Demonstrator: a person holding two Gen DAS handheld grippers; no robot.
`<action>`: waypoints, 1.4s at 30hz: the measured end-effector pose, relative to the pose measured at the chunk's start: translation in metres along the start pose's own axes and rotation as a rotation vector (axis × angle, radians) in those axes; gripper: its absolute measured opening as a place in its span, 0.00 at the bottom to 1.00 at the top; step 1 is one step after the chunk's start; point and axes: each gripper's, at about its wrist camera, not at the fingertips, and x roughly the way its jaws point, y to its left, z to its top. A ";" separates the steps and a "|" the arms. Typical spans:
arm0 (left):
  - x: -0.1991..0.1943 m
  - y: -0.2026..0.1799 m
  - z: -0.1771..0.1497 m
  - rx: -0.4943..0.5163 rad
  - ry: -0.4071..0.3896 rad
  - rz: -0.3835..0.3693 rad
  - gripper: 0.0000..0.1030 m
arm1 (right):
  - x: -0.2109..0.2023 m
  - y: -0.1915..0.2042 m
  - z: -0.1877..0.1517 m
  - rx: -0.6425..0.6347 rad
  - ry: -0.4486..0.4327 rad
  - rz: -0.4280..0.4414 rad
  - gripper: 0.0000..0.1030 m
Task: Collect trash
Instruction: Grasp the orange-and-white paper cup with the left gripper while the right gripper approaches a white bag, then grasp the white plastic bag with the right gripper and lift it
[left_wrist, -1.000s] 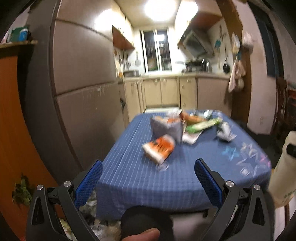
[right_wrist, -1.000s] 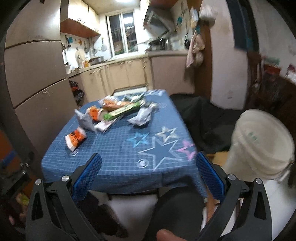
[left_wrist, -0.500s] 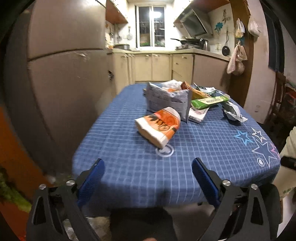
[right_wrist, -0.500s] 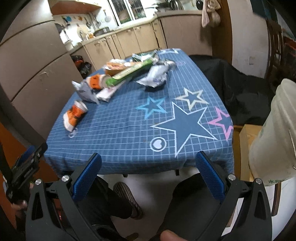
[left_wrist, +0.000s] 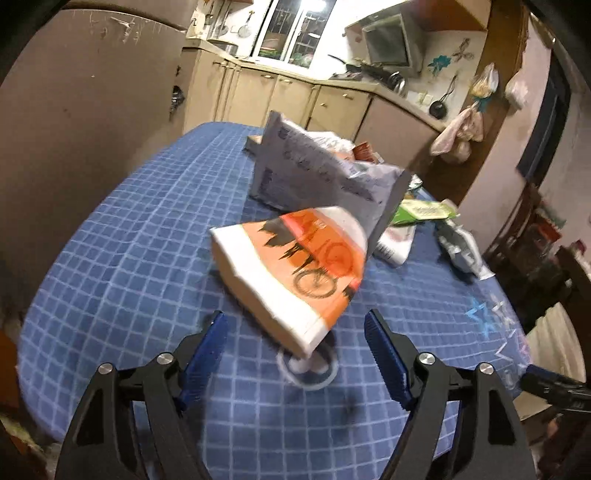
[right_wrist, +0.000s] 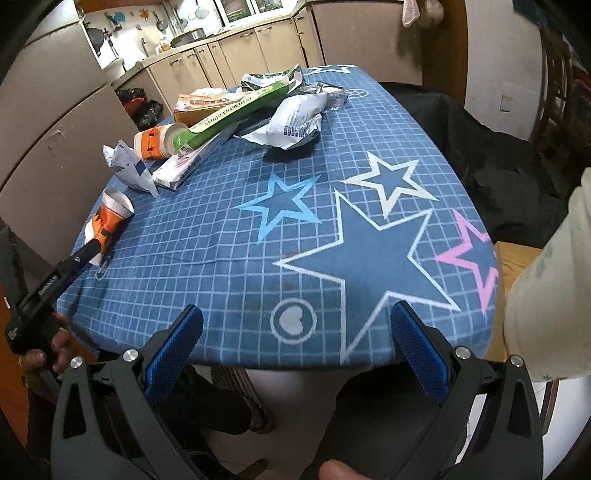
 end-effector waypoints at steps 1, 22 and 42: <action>0.004 -0.002 0.002 0.005 0.008 -0.007 0.70 | 0.003 0.000 0.002 -0.004 0.003 -0.004 0.95; 0.015 -0.004 0.018 -0.073 -0.080 -0.097 0.31 | 0.018 0.035 0.019 -0.168 -0.050 0.016 0.95; -0.052 0.002 0.020 -0.003 -0.258 0.035 0.10 | 0.028 0.030 0.100 -0.170 -0.272 -0.082 0.57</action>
